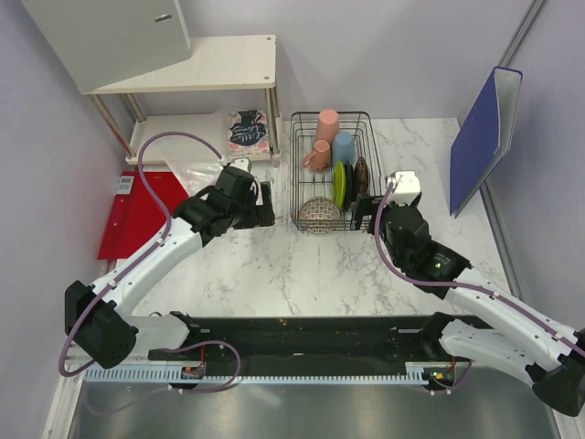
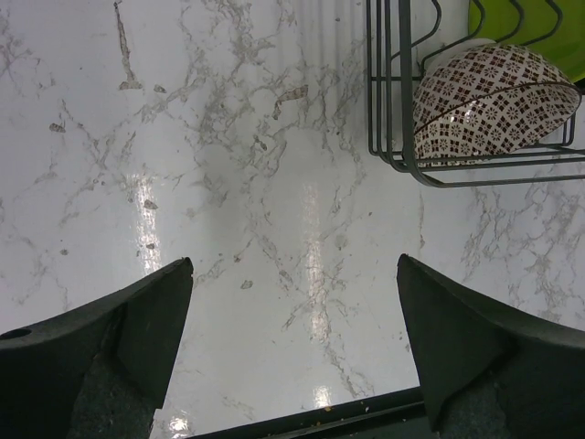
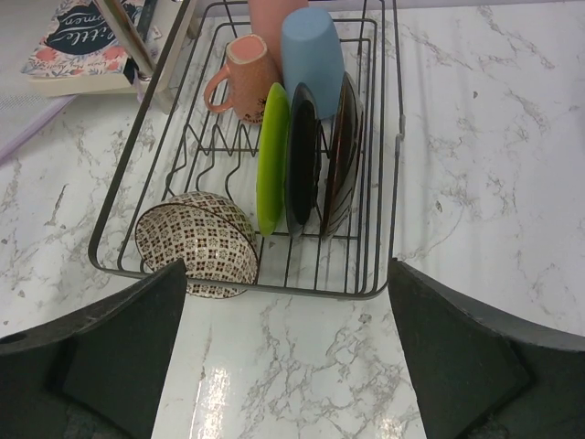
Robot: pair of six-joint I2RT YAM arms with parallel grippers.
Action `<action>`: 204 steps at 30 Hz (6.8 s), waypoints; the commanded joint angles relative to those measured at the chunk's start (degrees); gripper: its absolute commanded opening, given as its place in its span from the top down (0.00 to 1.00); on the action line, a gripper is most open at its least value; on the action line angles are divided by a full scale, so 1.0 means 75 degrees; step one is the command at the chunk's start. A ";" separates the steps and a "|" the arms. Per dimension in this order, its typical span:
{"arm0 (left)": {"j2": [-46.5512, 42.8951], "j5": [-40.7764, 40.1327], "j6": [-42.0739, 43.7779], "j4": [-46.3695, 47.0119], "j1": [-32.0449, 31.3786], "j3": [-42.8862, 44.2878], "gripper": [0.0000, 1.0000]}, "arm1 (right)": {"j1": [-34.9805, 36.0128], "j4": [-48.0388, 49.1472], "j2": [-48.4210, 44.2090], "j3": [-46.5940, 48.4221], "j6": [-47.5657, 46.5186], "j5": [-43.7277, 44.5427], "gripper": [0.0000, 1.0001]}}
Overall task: Unload the mixed dishes from the dish rack
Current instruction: Pick up the plate from the dish rack, then place the plate at the center of the board.
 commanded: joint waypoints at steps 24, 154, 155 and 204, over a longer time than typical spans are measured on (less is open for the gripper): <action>-0.0082 0.0064 -0.0208 0.0314 -0.0026 -0.0422 0.01 | -0.0540 -0.2298 0.4120 0.4510 -0.0947 0.2142 0.13; -0.3727 0.4939 -0.1064 0.6478 -0.0026 -0.3879 0.01 | -0.0213 0.4661 -0.0751 -0.1336 0.4525 -0.7034 1.00; -0.3727 0.4950 -0.1087 0.6525 -0.0026 -0.3891 0.01 | -0.0202 0.4836 -0.0681 -0.1359 0.4584 -0.7128 1.00; -0.3120 0.3039 -0.1730 0.2635 0.2979 -0.2484 0.98 | -0.0166 -0.0611 -0.2285 -0.0609 0.2487 -0.2195 0.02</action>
